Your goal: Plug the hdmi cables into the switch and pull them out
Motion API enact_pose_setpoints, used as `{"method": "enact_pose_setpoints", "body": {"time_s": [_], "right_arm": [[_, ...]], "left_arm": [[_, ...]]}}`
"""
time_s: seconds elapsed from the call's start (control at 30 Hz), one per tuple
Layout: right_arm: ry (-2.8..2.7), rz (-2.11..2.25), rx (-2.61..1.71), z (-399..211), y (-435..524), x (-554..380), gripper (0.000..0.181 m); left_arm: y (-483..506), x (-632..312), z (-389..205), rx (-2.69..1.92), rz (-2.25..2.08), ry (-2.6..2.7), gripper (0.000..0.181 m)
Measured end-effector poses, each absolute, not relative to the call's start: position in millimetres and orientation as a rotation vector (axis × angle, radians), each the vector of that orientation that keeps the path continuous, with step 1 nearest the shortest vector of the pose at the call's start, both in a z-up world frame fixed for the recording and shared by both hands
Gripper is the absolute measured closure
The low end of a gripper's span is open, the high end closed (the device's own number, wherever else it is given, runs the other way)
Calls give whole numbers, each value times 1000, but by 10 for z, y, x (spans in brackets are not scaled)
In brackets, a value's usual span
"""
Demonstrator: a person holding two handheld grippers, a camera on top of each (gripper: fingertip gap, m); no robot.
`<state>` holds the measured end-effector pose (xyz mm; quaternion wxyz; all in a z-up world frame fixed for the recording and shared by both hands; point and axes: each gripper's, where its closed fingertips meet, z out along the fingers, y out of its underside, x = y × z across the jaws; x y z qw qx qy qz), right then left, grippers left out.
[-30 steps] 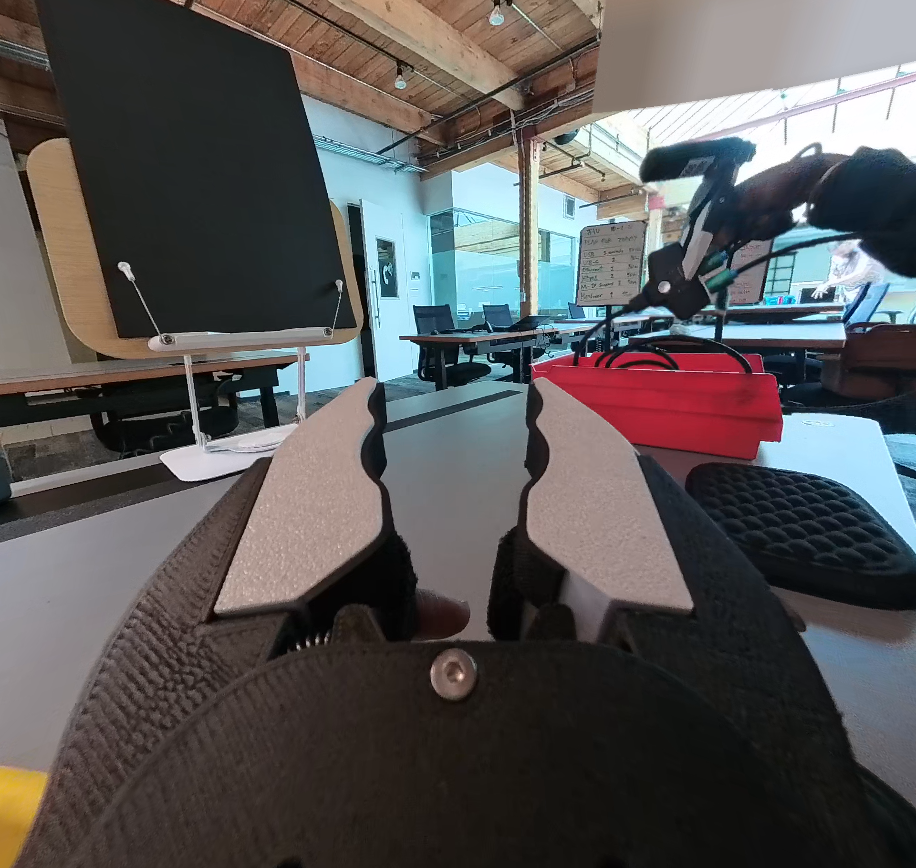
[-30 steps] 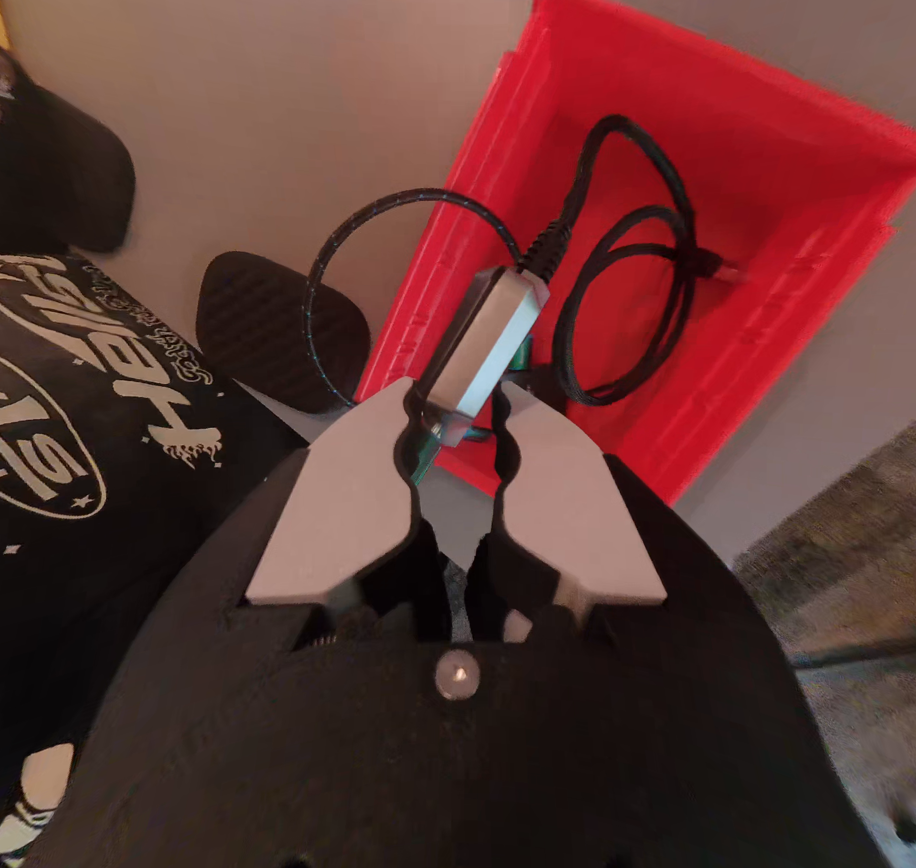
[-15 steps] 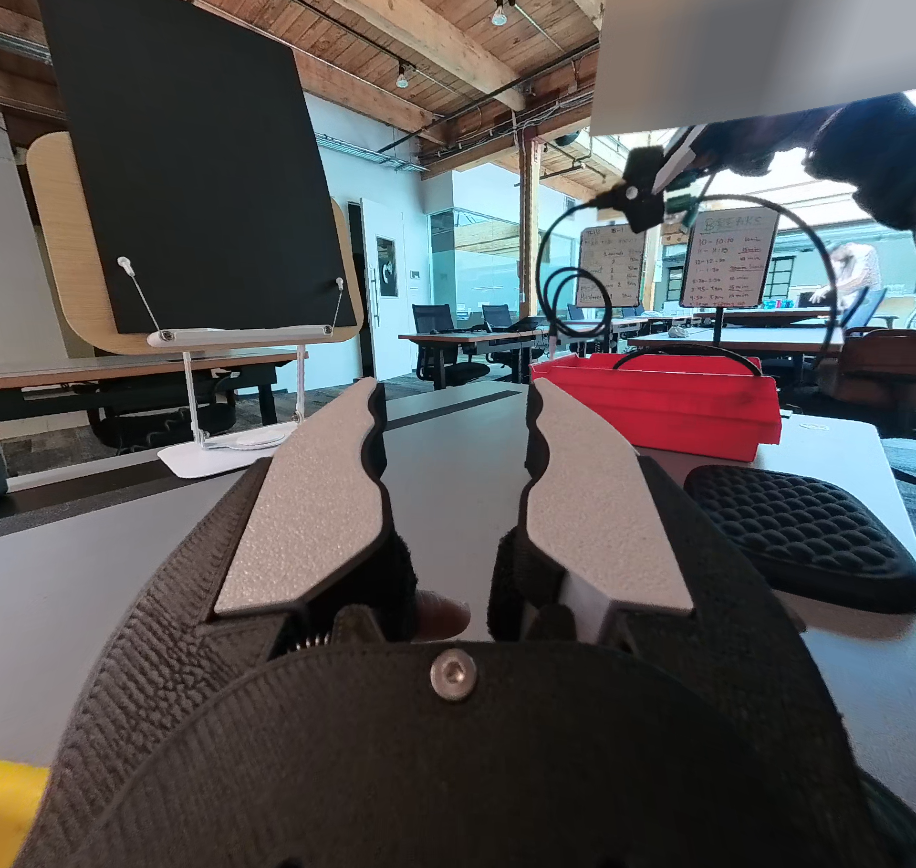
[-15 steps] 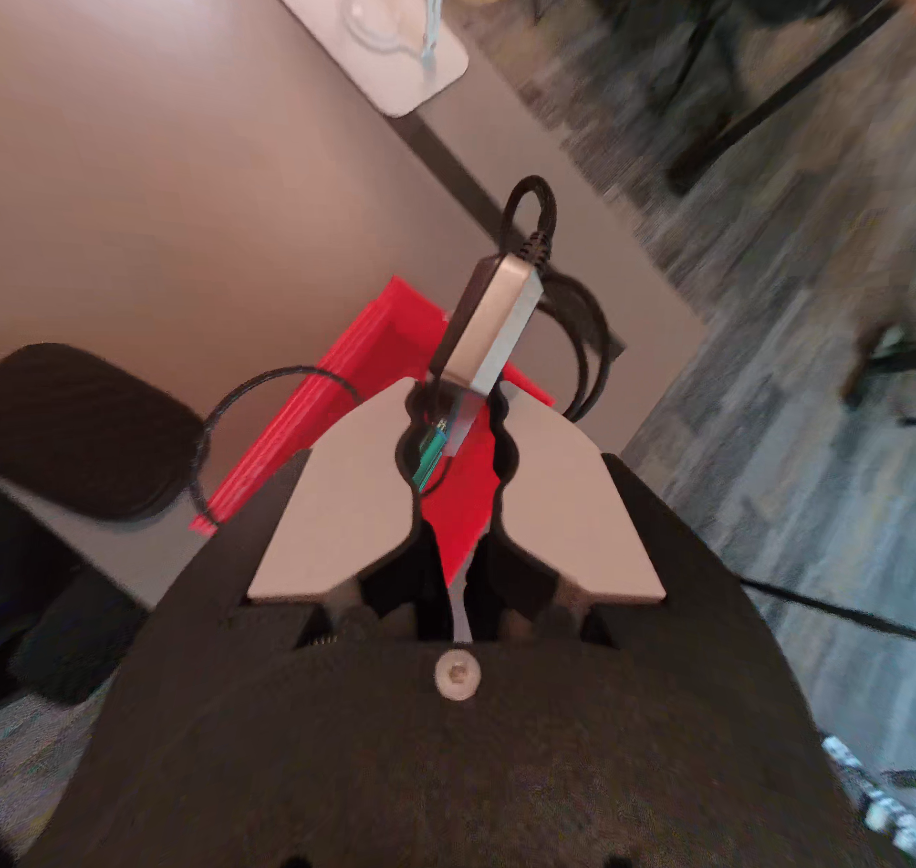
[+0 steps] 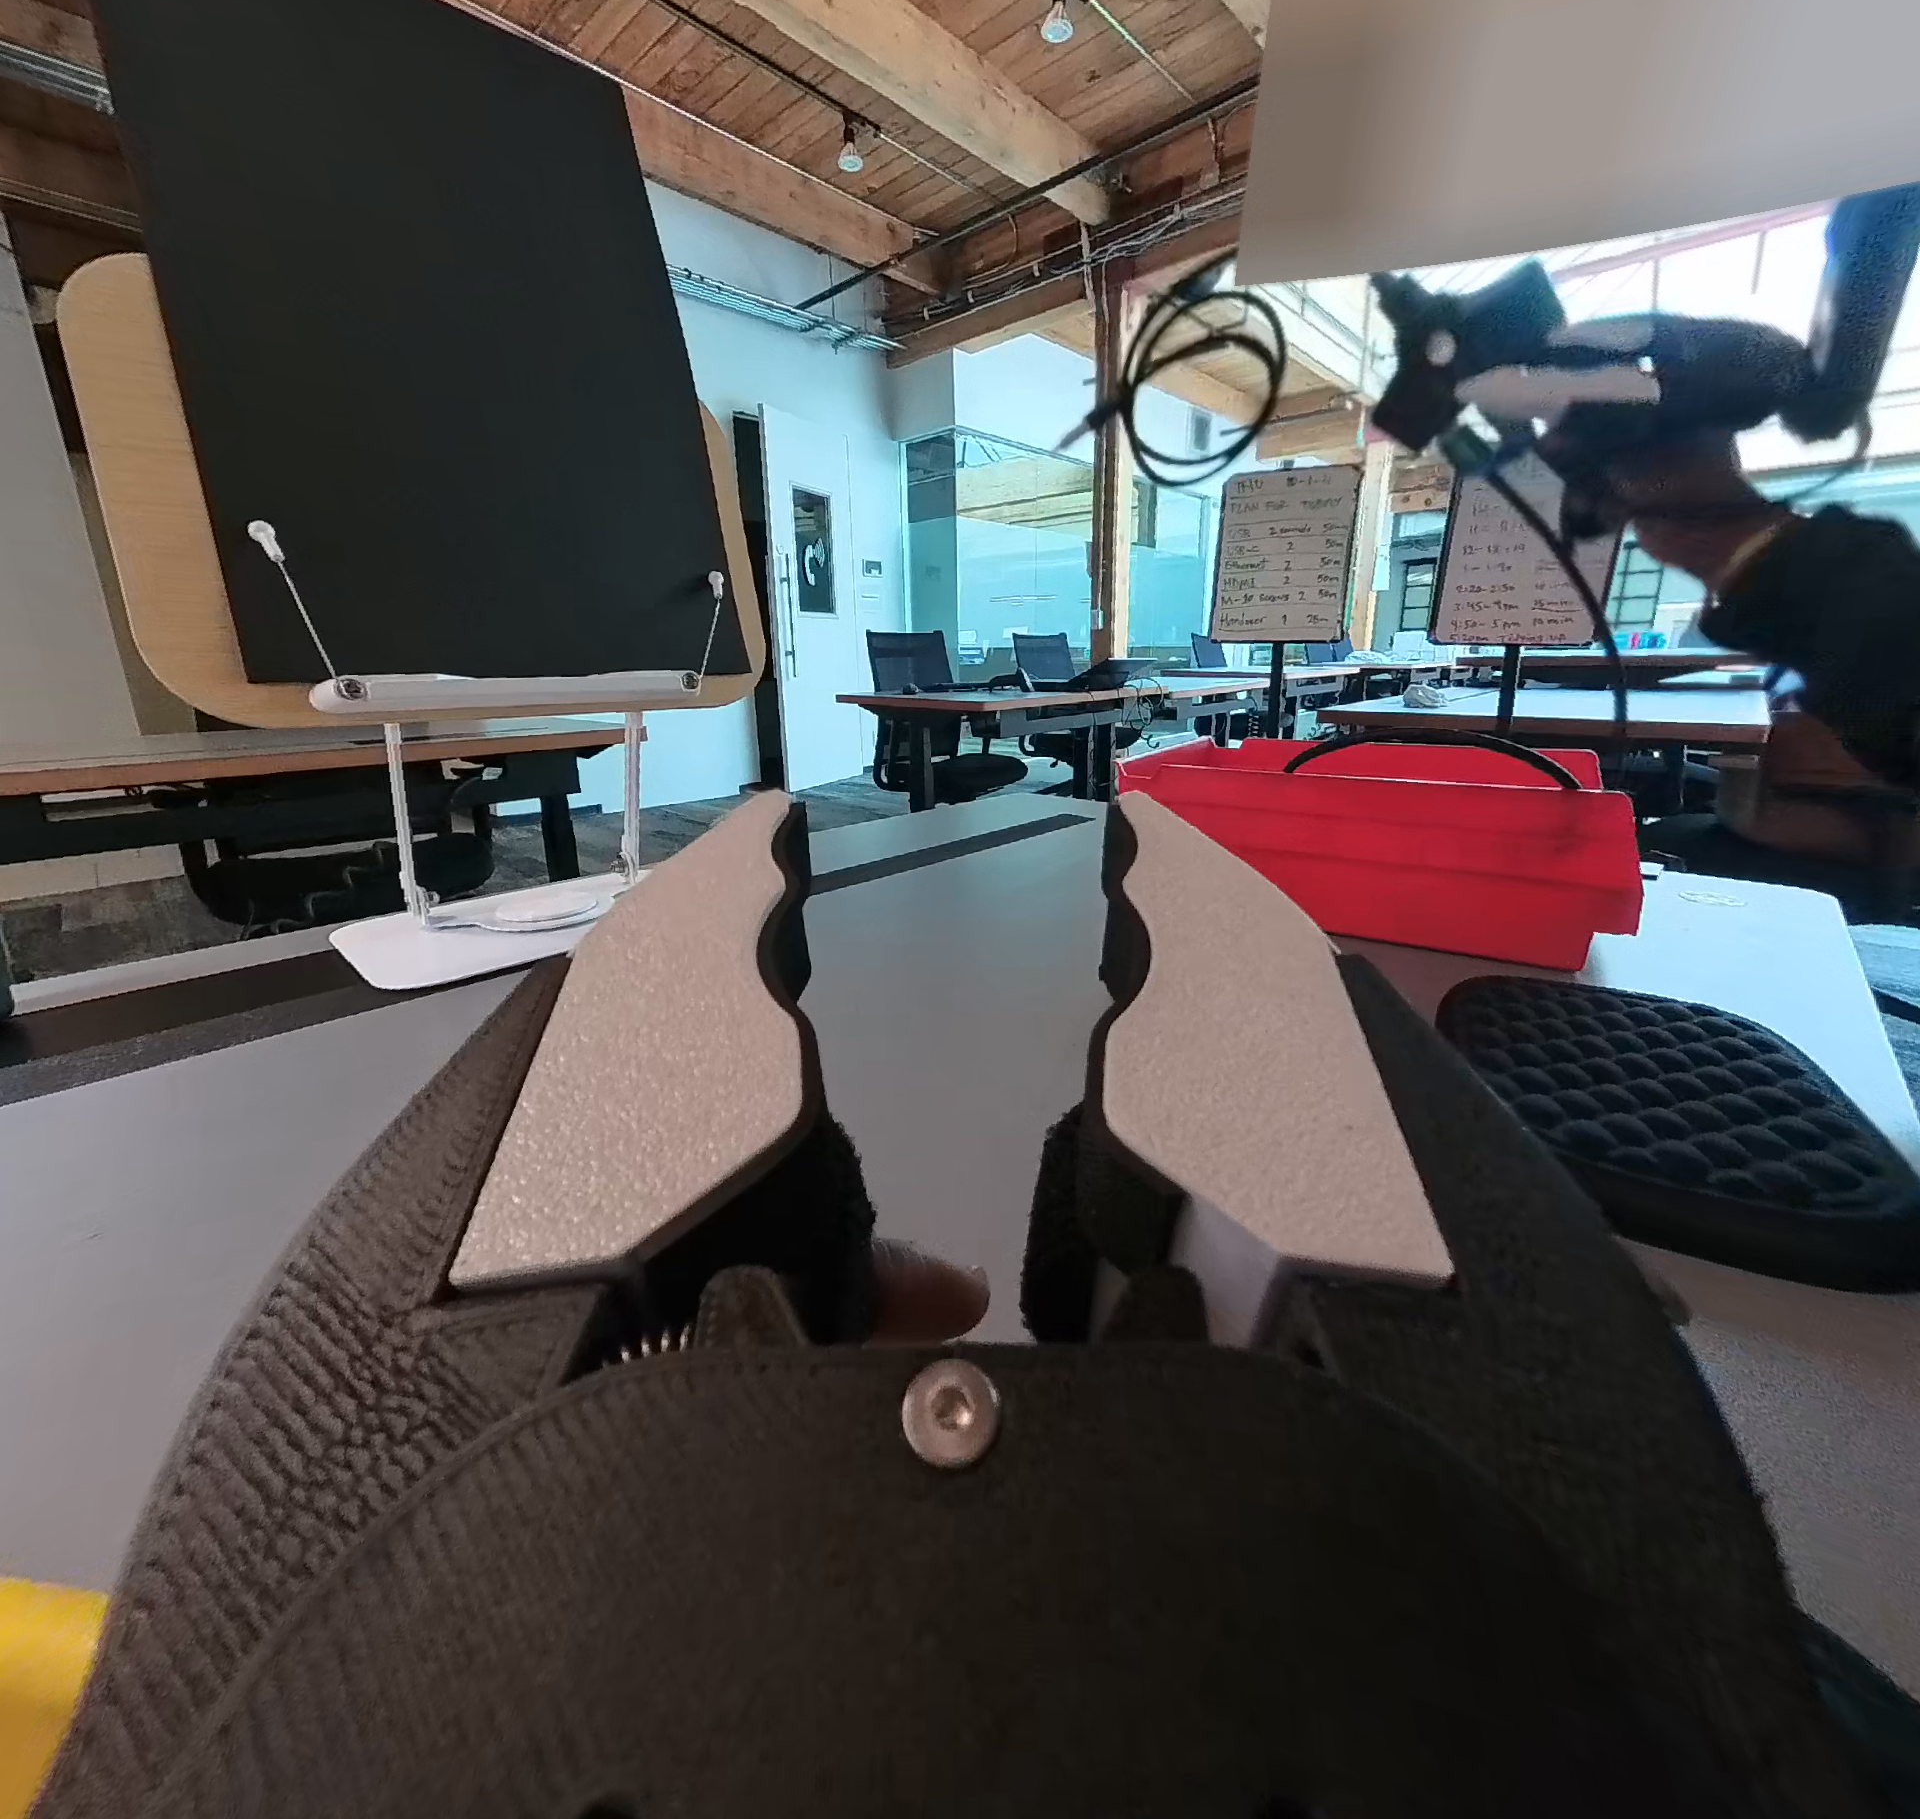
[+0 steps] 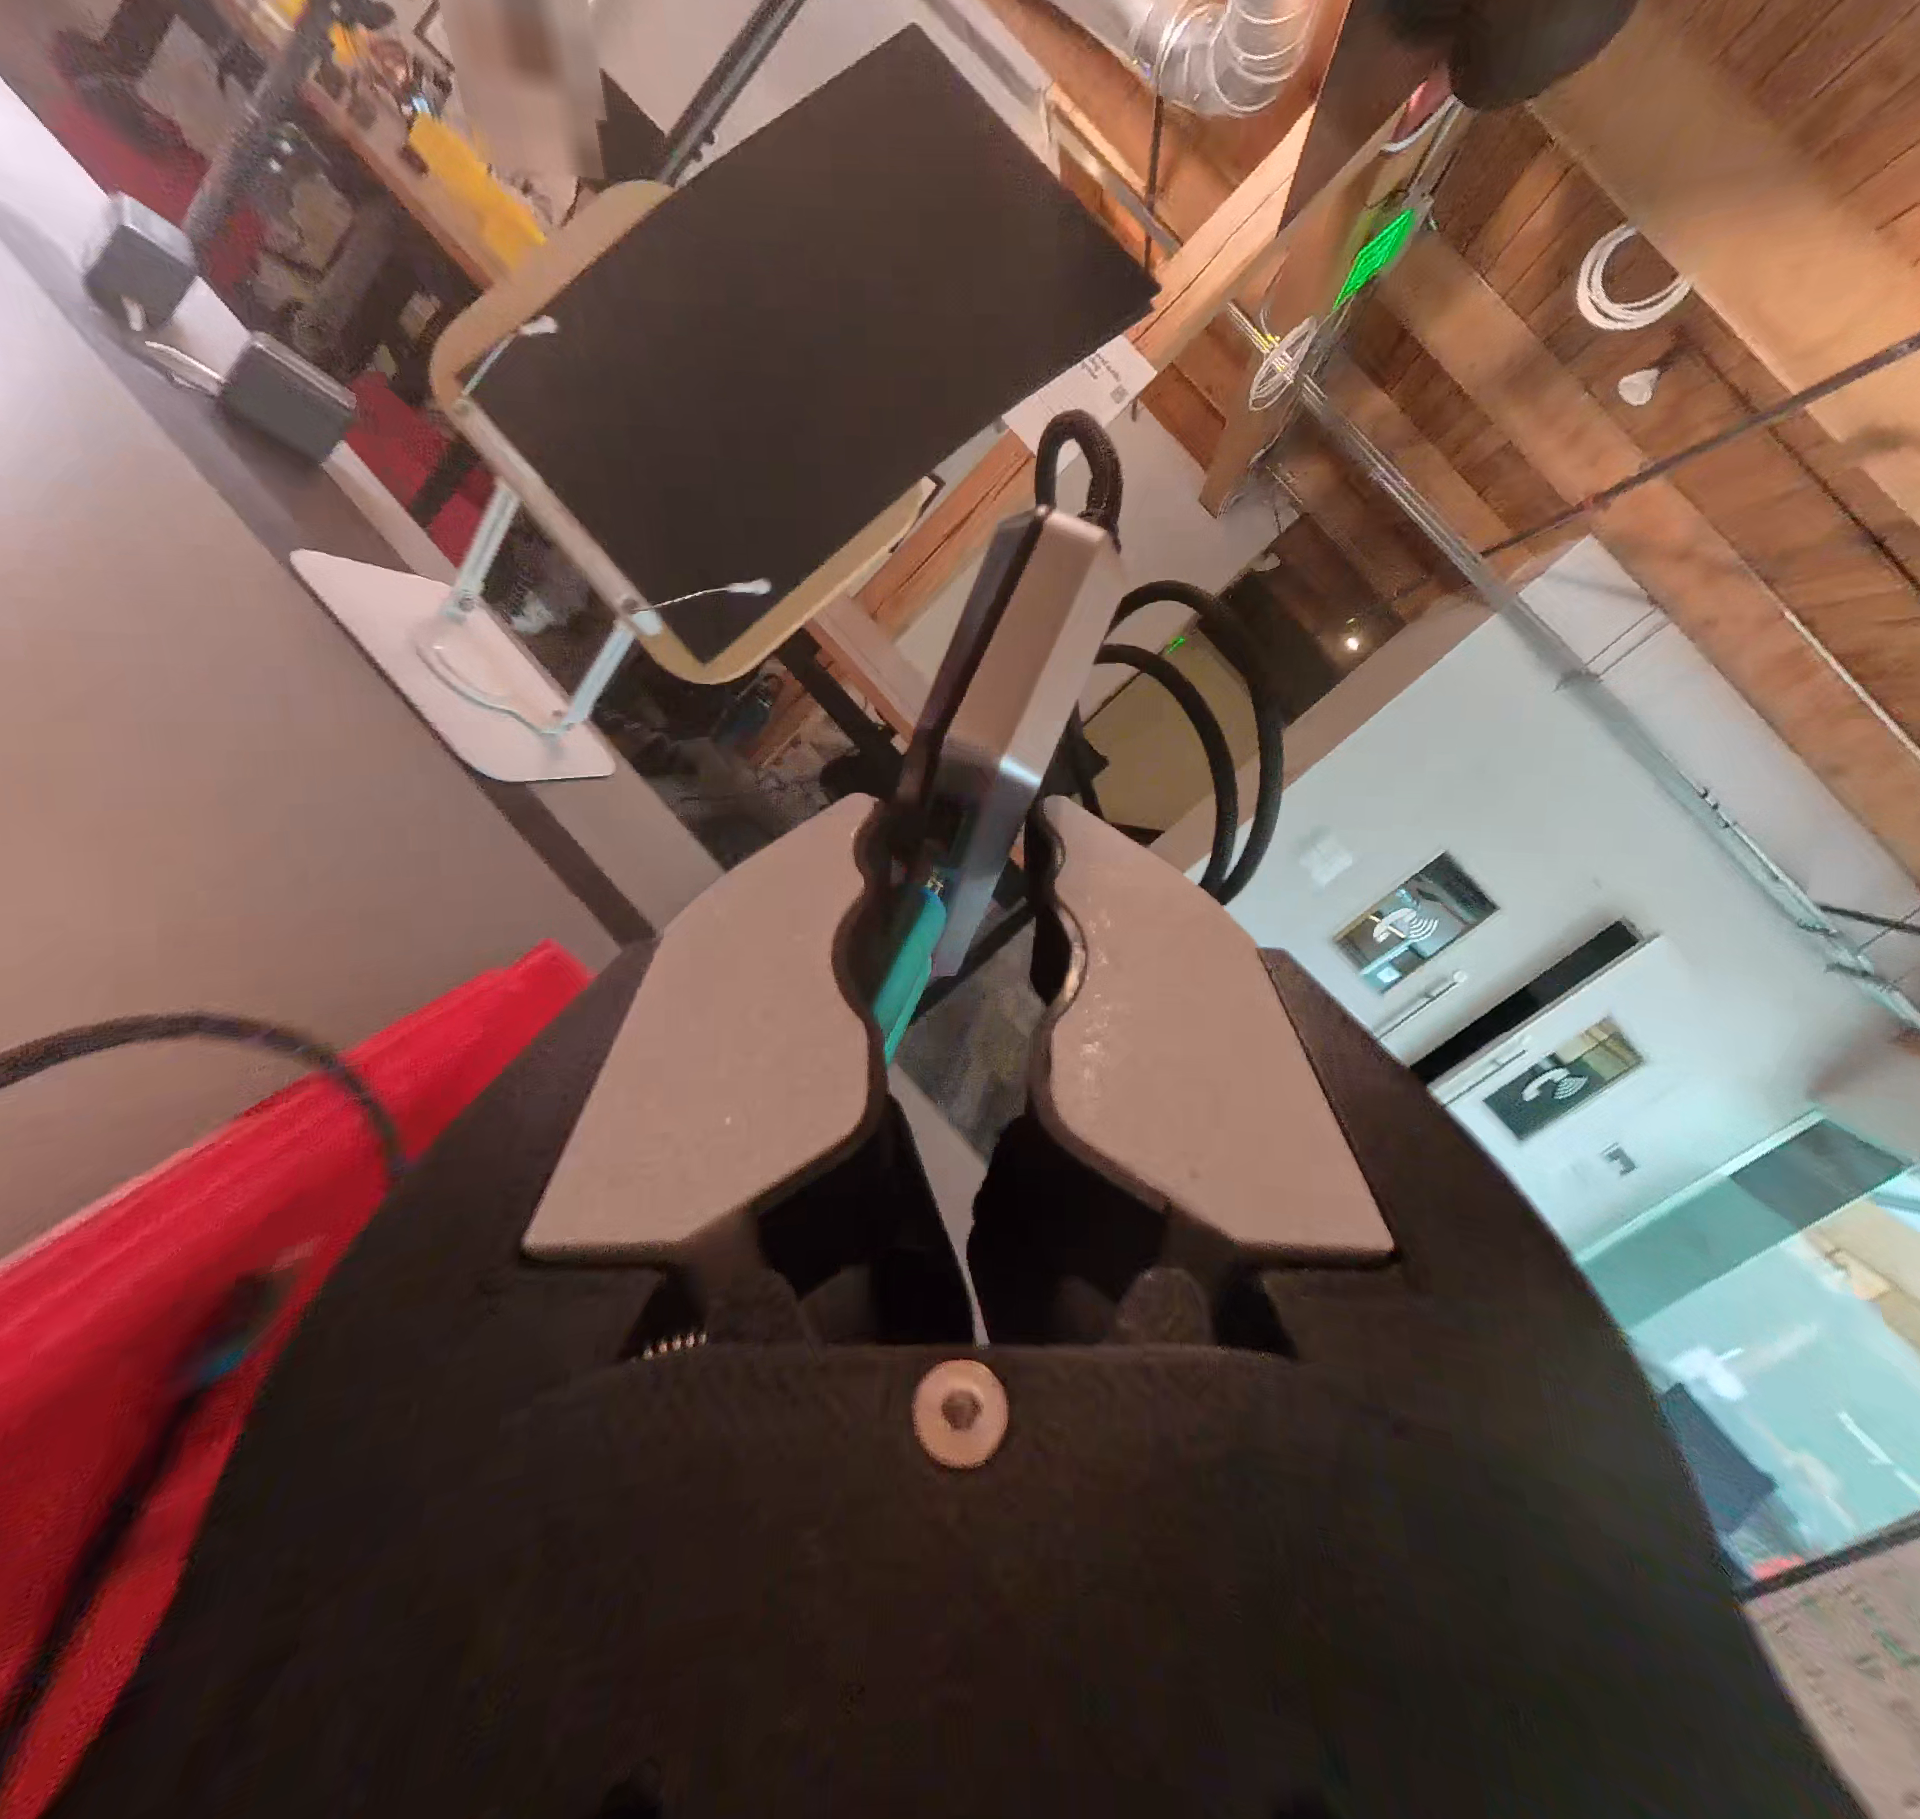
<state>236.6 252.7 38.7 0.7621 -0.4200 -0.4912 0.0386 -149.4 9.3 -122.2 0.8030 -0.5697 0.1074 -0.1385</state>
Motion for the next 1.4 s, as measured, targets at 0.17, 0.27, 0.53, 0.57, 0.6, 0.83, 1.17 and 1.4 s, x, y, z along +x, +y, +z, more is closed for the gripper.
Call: {"method": "enact_pose_setpoints", "body": {"time_s": [0.17,0.27,0.53,0.57,0.6,0.83,1.17,1.4], "right_arm": [[-1014,246,-1056,-463,2210,2397,157],[-991,476,-1292,-838,2211,2363,157],[-852,905,-2376,-2048,2494,2074,136],[-904,866,-2513,-2176,2397,2095,121],[-947,802,-2586,-2217,2335,2135,115],[-1053,-122,-2465,-1570,2589,2779,46],[-1359,-970,-2528,-1260,2175,3375,58],[-1685,-1596,-2692,-1051,1843,4001,65]], "left_arm": [[117,-1501,-1235,-1229,-294,226,128],[135,-1503,-1245,-1236,-294,225,128],[138,-1466,-1255,-1237,-289,250,129],[131,-1466,-1251,-1233,-286,252,129],[128,-1467,-1248,-1229,-283,251,129],[146,-1444,-1268,-1246,-282,265,129],[177,-1373,-1310,-1281,-260,313,129],[201,-1295,-1357,-1312,-227,367,129]]}}
